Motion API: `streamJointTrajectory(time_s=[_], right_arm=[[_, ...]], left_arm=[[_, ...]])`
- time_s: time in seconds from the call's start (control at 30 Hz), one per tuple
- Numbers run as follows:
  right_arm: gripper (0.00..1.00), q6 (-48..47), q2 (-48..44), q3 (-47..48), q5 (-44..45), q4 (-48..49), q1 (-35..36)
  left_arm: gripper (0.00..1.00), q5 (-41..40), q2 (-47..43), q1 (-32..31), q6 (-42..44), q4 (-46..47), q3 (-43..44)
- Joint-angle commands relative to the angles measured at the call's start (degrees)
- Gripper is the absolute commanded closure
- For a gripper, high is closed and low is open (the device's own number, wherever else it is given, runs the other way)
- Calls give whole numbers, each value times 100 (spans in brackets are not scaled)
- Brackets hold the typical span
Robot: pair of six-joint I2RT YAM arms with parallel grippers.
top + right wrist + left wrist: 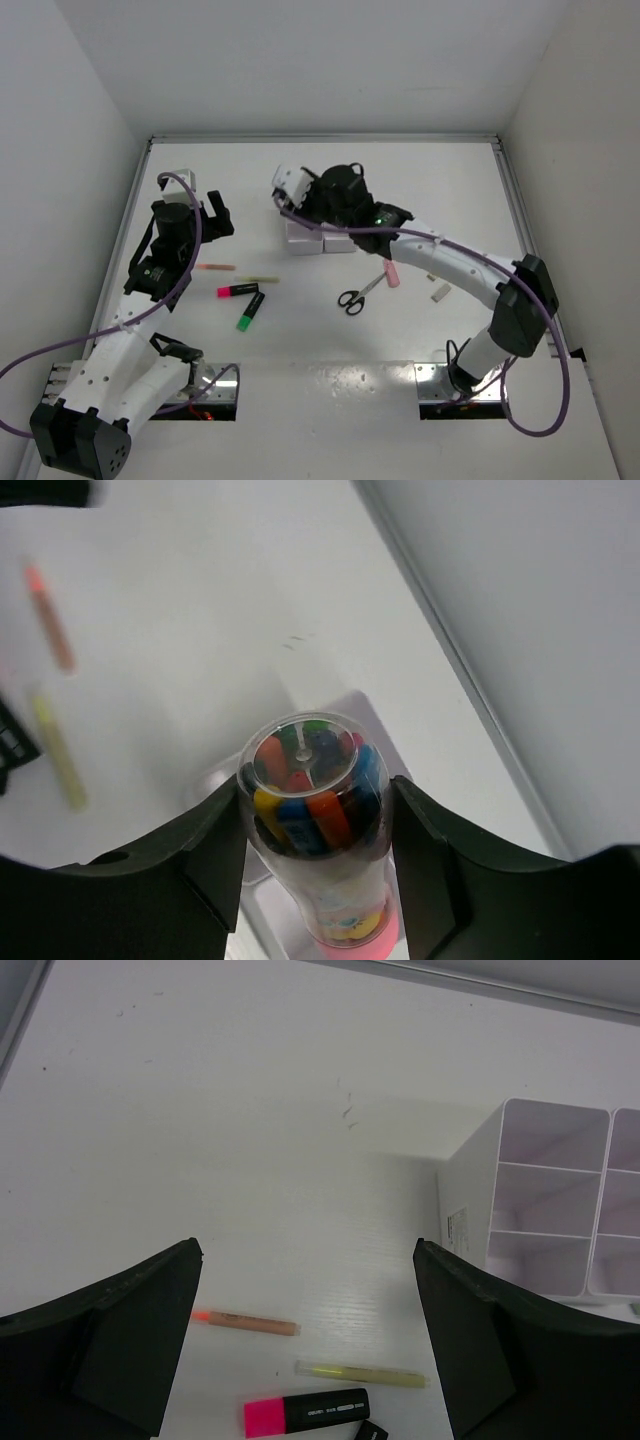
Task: Sort the stationery into containers
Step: Place the stationery in the storage box.
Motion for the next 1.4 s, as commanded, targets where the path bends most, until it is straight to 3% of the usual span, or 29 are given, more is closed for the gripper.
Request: streamJointTrajectory(time_s=[0.0, 0.1, 0.27, 0.4, 0.57, 1.07, 1.37], right_arm=[[100, 1510, -13, 190, 137, 836, -679], [100, 2266, 101, 137, -372, 1188, -1155], [100, 3077, 338, -328, -2181, 2259, -2272], [100, 3709, 690, -732, -3867, 3963, -2800], [100, 4492, 1252, -822, -4969, 6194, -3248], [100, 4643, 1983, -812, -5401, 7323, -3644], [100, 4590, 2176, -812, -5401, 7315, -3820]], left_arm=[[7, -49, -90, -23, 19, 117, 248], [7, -49, -90, -23, 19, 117, 248], [7, -49, -90, -23, 19, 117, 248], [7, -49, -38, -23, 19, 117, 248], [7, -49, 15, -23, 19, 117, 248], [7, -49, 129, -23, -34, 117, 248], [7, -49, 182, -23, -34, 117, 248]])
